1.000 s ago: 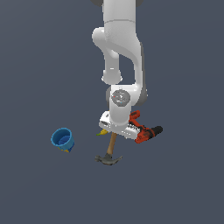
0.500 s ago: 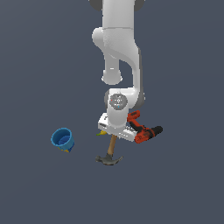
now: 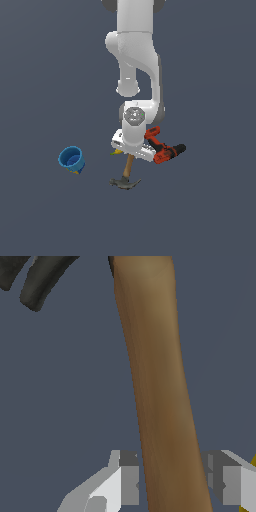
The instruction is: Pick up a designated object from a clutter of objects.
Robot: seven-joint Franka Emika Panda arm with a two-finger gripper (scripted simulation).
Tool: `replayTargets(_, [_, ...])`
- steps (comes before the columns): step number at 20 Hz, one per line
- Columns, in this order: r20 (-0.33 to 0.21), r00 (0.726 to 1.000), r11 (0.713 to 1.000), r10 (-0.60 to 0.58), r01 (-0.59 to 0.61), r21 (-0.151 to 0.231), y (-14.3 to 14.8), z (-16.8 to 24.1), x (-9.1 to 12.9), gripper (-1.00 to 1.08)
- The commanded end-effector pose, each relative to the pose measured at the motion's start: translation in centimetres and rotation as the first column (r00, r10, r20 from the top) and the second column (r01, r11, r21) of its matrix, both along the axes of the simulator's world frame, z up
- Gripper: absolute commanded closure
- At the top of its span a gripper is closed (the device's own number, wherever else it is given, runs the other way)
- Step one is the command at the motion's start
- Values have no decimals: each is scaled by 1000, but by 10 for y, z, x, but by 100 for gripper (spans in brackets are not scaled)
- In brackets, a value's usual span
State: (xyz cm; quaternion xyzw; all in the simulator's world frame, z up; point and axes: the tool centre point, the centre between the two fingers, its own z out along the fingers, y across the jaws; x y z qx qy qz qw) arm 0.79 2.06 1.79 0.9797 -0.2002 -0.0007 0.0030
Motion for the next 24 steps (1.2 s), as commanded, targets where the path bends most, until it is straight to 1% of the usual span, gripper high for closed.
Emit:
replayTargets(1, [1,1000,1000,5,-5,1,3,2,0,108])
replayTargets(7, [1,1000,1000,5,-5,2,8,19,-3,108])
replayTargets(12, [2,1000,1000,6,-6,2,16,47,-7,108])
replayTargets(17, [2,1000,1000,8,-8,2,27,89,-14,108])
replayTargets(24, [2,1000,1000,10,-10,2,47,163,-25,108])
